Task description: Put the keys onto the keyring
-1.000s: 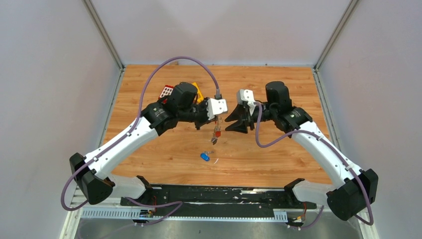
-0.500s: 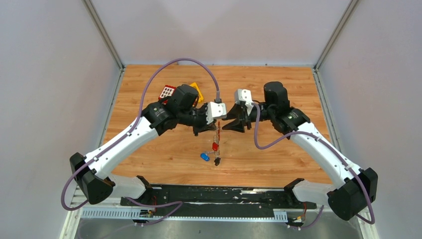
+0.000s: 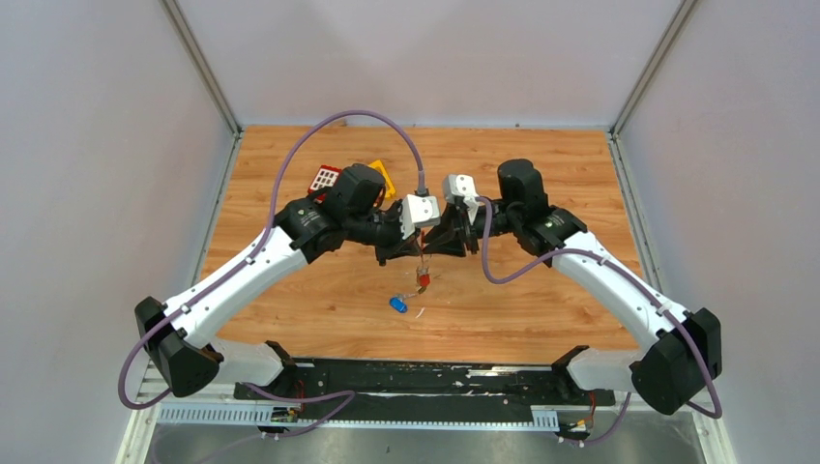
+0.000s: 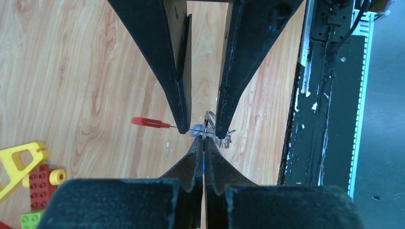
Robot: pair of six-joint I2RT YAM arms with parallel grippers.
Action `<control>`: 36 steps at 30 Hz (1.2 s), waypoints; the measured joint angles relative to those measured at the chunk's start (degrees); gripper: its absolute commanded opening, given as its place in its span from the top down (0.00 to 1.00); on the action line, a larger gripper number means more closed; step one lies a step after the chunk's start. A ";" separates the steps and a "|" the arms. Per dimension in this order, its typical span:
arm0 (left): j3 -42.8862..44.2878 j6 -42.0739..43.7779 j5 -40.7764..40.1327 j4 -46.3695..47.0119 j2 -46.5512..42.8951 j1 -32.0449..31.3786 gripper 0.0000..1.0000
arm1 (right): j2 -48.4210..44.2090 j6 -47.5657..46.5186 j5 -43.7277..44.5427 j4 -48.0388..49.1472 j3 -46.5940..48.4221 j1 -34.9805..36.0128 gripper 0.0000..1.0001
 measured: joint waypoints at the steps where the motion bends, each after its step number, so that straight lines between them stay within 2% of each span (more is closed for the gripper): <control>1: 0.00 -0.17 0.13 0.00 -0.07 0.00 1.00 | 0.24 0.15 -0.07 0.04 0.00 0.11 0.79; 4: -0.02 -0.37 0.39 0.04 -0.17 0.00 1.00 | 0.59 0.26 -0.22 0.00 0.00 0.28 0.85; 9: -0.02 -0.57 0.39 0.24 -0.37 0.00 1.00 | 0.76 0.31 -0.42 -0.09 0.00 0.35 1.00; 15: -0.61 -0.61 0.33 0.81 -0.94 0.00 0.98 | 0.79 0.07 -0.70 -0.28 0.00 0.35 1.00; 20: -3.85 0.17 0.31 4.42 -3.56 0.04 0.75 | 0.50 -0.07 -0.74 -0.28 0.02 0.35 1.00; 24: -8.72 1.60 1.66 9.40 -8.72 0.74 0.66 | -0.26 0.83 -0.68 -0.33 0.02 0.13 1.00; 30: -17.33 3.19 4.28 20.09 -17.31 2.75 0.64 | -1.49 4.63 -1.36 1.68 0.02 -0.48 1.00; 36: -19.37 4.04 6.91 27.52 -16.39 3.45 0.65 | -1.51 9.84 -3.04 6.25 -0.02 -1.33 1.00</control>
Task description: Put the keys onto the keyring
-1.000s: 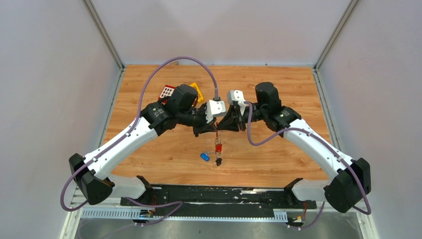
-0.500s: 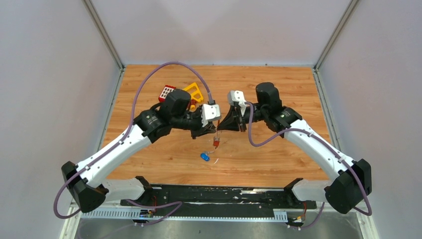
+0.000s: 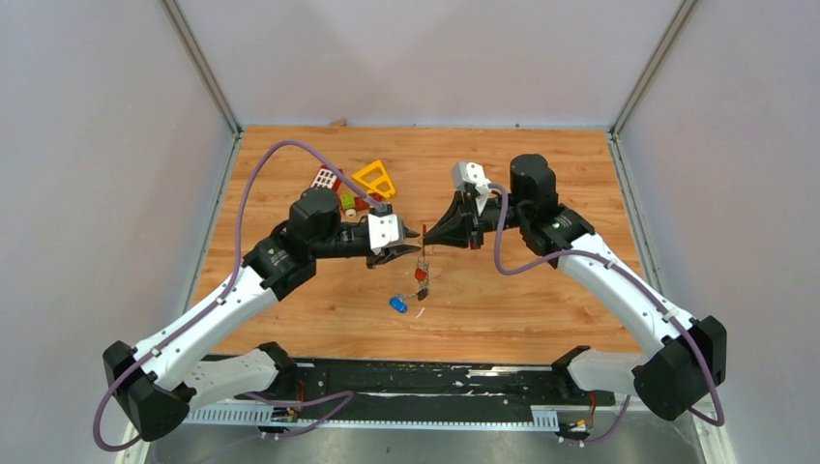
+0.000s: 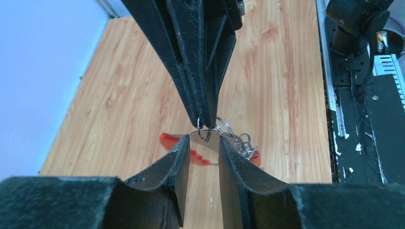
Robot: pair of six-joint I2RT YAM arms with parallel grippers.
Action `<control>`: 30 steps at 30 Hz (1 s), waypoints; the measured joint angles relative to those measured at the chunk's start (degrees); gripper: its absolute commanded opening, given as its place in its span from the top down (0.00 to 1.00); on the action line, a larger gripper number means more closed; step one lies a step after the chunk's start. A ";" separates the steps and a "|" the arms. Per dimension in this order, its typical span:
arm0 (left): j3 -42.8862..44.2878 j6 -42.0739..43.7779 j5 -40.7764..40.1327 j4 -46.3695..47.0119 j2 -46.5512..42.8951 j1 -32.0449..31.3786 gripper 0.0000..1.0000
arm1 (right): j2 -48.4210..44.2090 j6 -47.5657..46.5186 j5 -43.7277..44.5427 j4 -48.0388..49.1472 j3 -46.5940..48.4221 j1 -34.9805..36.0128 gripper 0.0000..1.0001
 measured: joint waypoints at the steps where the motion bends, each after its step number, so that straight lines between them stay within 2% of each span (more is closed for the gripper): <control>1: -0.33 -0.04 0.83 1.27 0.37 0.07 0.65 | 0.00 0.87 -0.26 0.94 -0.02 -0.09 1.00; 5: -1.84 -1.11 3.52 5.64 1.68 0.07 0.68 | 0.00 4.20 -1.38 4.46 -0.87 -0.61 1.00; 14: -4.22 -4.33 4.50 11.61 1.86 0.48 0.90 | -0.02 8.41 -3.61 8.74 -2.56 -1.42 1.00; 18: -4.76 -5.03 4.52 13.14 1.81 0.48 0.91 | -0.15 9.05 -4.35 9.75 -2.78 -1.81 1.00; 22: -5.16 -5.42 4.33 13.94 1.53 0.48 1.00 | -0.33 9.31 -4.55 10.67 -3.04 -2.12 1.00; 27: -5.55 -5.86 3.85 14.27 1.18 0.46 1.00 | -0.35 9.09 -4.74 11.30 -3.37 -2.12 0.99; 30: -5.46 -6.34 3.04 13.81 1.18 0.46 1.00 | -0.39 7.32 -4.35 10.45 -3.37 -2.12 0.90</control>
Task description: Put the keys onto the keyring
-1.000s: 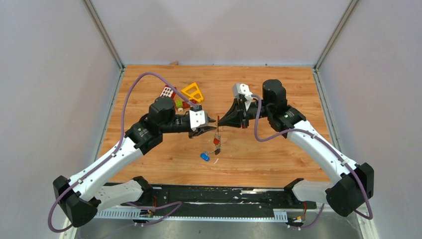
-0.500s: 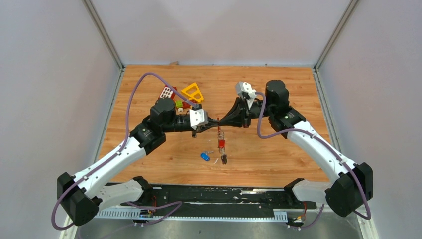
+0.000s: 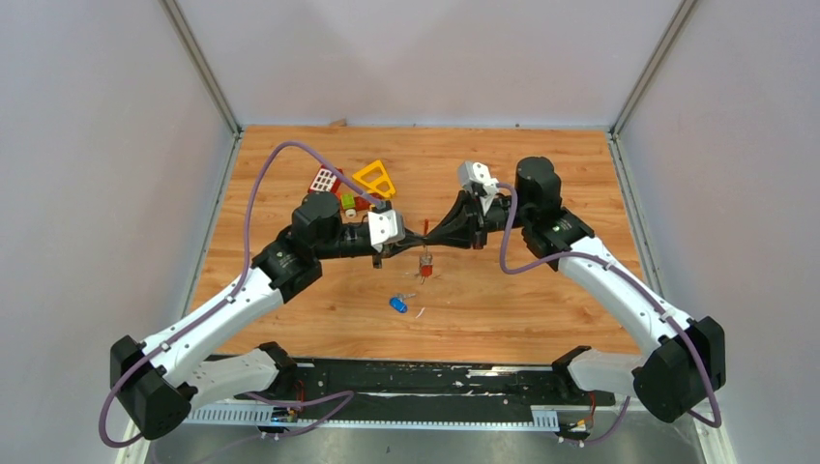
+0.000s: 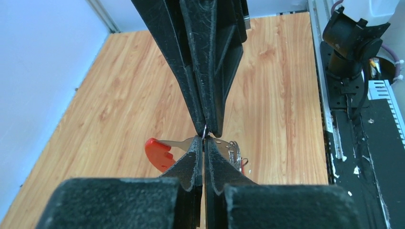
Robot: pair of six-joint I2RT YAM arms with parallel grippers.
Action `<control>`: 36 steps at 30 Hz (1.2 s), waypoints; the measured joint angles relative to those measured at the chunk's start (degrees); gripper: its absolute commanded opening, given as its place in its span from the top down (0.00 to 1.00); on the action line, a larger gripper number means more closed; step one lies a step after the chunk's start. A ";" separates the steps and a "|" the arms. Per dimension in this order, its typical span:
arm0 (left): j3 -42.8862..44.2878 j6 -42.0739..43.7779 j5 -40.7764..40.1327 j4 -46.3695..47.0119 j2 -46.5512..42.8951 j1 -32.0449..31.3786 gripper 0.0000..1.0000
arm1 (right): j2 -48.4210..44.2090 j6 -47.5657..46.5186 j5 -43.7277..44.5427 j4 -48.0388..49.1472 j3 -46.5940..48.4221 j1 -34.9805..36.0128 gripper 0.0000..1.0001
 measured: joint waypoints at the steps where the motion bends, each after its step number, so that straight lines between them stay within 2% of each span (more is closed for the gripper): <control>1: 0.20 -0.02 -0.39 -0.57 0.04 0.00 1.00 | -0.04 -0.66 0.26 -0.59 0.00 0.00 0.87; 7: 4.83 0.63 -3.19 -9.11 2.36 -0.09 1.00 | -1.55 -6.08 3.67 -5.49 0.00 0.07 0.69; 12: 9.01 1.01 -5.75 -16.28 4.96 -0.09 1.00 | -2.49 -9.49 5.51 -7.78 0.00 -0.11 0.63; 21: 13.03 0.20 -8.09 -23.89 7.67 -0.33 1.00 | -2.08 -13.51 7.41 -10.86 0.20 2.32 0.65; 36: 13.33 -0.35 -7.04 -26.12 7.78 -0.92 1.00 | -0.15 -16.48 8.31 -14.58 1.33 4.46 0.71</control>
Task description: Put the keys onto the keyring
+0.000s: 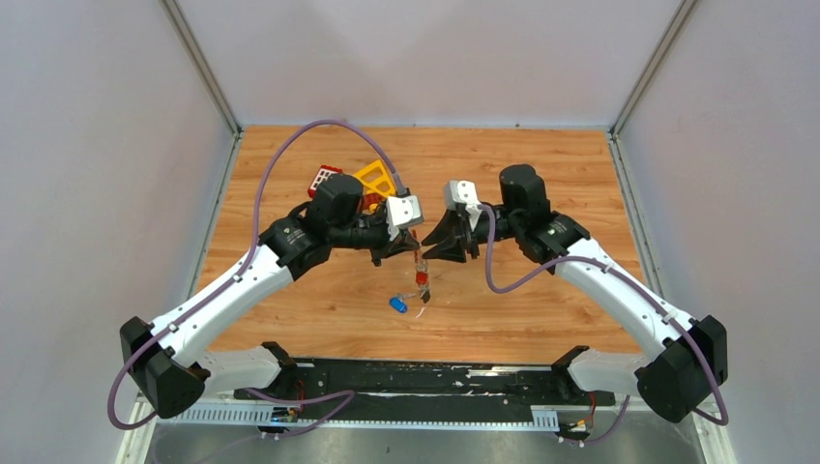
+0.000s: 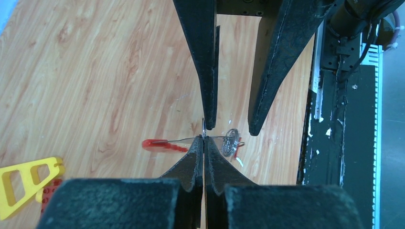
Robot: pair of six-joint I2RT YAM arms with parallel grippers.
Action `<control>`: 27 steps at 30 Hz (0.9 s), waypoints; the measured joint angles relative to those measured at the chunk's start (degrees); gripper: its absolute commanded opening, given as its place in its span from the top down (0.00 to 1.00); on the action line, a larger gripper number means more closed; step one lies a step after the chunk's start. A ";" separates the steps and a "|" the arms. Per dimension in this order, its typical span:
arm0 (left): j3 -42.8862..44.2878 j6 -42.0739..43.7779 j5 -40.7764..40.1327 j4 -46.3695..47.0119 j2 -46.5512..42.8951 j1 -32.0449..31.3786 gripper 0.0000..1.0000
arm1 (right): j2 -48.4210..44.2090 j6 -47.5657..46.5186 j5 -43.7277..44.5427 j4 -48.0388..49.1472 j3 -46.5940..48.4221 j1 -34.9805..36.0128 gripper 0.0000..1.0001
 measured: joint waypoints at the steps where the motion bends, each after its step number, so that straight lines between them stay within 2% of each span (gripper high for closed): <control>1: 0.00 0.02 0.02 -0.07 0.00 0.00 1.00 | -0.11 -0.35 0.04 -0.35 0.00 0.00 0.71; 17: -0.79 0.17 2.51 -0.09 -0.02 -0.35 1.00 | -2.56 -3.19 1.90 -2.58 0.20 0.00 0.70; 27: -0.81 0.17 4.57 -0.02 -0.04 -0.37 1.00 | 0.44 -3.78 1.95 -3.63 1.14 0.00 0.82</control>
